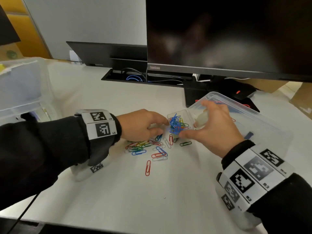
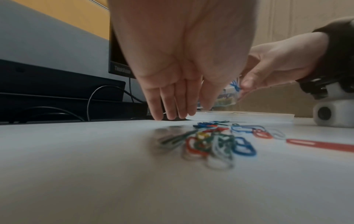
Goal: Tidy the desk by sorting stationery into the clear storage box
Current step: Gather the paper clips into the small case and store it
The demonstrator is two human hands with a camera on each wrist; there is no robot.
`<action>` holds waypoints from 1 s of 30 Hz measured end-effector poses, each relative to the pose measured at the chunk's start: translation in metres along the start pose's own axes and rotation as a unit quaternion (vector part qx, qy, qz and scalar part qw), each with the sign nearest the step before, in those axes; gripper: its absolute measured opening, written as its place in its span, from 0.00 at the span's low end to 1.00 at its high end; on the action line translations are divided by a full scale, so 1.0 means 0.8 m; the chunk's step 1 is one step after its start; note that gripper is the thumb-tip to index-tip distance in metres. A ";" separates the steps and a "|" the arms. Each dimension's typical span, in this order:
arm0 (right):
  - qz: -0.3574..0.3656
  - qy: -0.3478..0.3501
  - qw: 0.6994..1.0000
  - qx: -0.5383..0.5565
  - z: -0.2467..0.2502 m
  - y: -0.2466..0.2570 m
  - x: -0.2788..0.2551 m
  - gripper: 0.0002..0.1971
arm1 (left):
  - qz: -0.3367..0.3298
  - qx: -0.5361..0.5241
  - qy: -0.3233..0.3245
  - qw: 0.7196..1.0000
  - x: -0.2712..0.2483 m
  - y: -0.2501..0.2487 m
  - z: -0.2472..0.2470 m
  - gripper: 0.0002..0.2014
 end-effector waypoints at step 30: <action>0.037 -0.152 0.982 0.109 0.028 0.009 0.022 0.27 | -0.211 0.018 0.010 0.977 0.003 -0.098 -0.030 0.24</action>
Point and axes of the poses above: each hand's wrist, its own x-axis towards the middle knuckle, its own z-axis out of the back of the hand, y = z × x, the point moved 8 cm from there along x, towards the middle knuckle, and after that the axes turned 8 degrees about -z, right-handed, at the moved point
